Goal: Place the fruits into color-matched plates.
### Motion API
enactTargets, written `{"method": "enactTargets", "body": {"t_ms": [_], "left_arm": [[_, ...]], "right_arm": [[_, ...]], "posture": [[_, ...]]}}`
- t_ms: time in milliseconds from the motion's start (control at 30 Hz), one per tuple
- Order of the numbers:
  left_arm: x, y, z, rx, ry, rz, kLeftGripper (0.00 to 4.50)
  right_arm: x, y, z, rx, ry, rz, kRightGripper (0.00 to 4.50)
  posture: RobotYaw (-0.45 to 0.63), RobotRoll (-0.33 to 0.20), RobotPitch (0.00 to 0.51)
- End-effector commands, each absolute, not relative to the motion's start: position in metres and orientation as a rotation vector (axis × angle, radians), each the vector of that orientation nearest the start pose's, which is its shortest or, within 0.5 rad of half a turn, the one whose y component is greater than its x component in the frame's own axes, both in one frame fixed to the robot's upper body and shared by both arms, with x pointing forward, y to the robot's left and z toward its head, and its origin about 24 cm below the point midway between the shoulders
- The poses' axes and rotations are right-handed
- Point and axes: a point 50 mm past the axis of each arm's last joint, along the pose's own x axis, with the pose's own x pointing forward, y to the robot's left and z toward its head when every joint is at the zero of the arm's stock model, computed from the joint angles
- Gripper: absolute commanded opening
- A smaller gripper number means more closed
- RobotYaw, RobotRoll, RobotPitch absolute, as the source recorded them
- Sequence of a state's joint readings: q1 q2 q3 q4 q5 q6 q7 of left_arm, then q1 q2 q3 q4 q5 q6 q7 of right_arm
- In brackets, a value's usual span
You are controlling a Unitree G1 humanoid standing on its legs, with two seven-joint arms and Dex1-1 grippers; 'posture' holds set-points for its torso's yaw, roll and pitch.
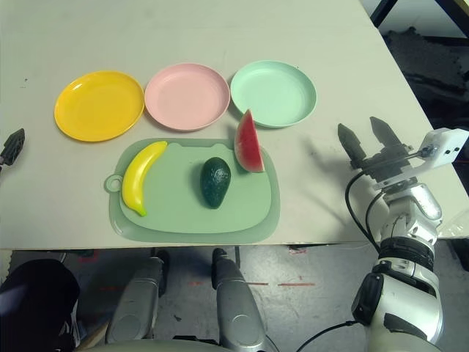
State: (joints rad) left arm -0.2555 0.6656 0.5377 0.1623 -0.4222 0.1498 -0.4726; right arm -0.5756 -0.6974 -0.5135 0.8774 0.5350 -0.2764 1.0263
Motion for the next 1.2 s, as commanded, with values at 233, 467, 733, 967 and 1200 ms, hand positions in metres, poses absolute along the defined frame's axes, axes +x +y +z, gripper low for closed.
{"method": "enactTargets", "body": {"t_ms": [233, 467, 733, 967, 1200], "left_arm": [[0.266, 0.356, 0.173, 0.134, -0.203, 0.039, 4.48], [0.266, 0.361, 0.178, 0.146, -0.208, 0.035, 4.48], [0.260, 0.333, 0.204, 0.134, -0.295, -0.485, 4.48], [0.248, 0.298, 0.220, 0.205, -0.201, -1.071, 4.48], [0.256, 0.277, 0.231, 0.284, -0.158, -1.298, 4.48]], "right_arm": [[0.289, -0.369, 0.153, -0.007, -0.392, 0.278, 4.50], [0.287, -0.370, 0.154, -0.010, -0.396, 0.279, 4.50], [0.282, -0.368, 0.162, -0.060, -0.340, 0.395, 4.50], [0.271, -0.334, 0.225, -0.377, -0.160, 0.723, 4.50], [0.270, -0.303, 0.325, -0.975, -0.029, 0.936, 4.50]], "posture": [[0.01, 0.000, 0.326], [0.02, 0.000, 0.324], [0.02, 0.000, 0.333], [-0.01, 0.000, 0.345], [-0.09, 0.000, 0.344]]}}
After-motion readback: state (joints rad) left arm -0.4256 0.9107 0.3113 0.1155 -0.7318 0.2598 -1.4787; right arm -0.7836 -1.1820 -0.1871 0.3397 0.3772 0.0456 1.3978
